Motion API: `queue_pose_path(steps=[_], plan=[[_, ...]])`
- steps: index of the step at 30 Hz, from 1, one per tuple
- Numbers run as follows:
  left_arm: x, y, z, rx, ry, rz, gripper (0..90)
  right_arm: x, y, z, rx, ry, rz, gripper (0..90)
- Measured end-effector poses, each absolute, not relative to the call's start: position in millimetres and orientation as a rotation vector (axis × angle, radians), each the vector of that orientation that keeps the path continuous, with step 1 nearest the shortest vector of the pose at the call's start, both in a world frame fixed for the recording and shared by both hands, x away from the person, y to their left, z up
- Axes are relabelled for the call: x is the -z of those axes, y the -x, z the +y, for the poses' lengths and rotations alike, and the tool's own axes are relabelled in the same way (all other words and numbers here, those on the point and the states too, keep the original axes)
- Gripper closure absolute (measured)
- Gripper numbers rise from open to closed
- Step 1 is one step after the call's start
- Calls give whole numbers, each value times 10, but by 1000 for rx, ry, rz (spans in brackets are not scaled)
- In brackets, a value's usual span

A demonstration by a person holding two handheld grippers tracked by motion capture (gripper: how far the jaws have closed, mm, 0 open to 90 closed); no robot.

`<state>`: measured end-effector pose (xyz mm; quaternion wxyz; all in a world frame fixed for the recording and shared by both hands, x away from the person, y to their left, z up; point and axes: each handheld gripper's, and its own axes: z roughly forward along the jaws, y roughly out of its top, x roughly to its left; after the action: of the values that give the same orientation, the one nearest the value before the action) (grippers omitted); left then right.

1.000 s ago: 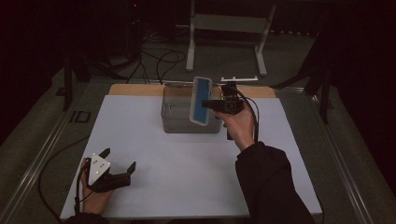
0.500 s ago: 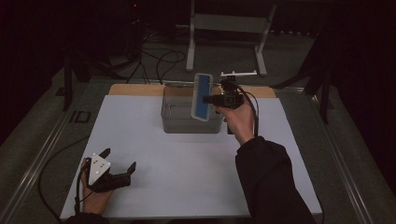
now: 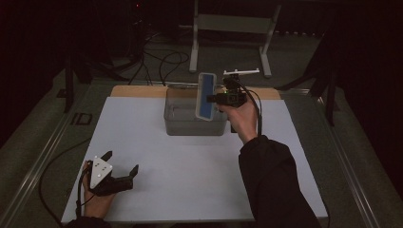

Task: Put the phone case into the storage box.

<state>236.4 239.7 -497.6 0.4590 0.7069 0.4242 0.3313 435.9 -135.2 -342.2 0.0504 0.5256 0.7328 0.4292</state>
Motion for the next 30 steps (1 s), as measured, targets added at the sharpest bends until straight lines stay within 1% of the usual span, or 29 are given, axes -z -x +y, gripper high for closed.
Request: queue_pose_path(steps=[30], plan=[[4977,-2361,2390,-815,-1739,1042,7,3454,-4573,-1381,-1216,-1648,2205,818]])
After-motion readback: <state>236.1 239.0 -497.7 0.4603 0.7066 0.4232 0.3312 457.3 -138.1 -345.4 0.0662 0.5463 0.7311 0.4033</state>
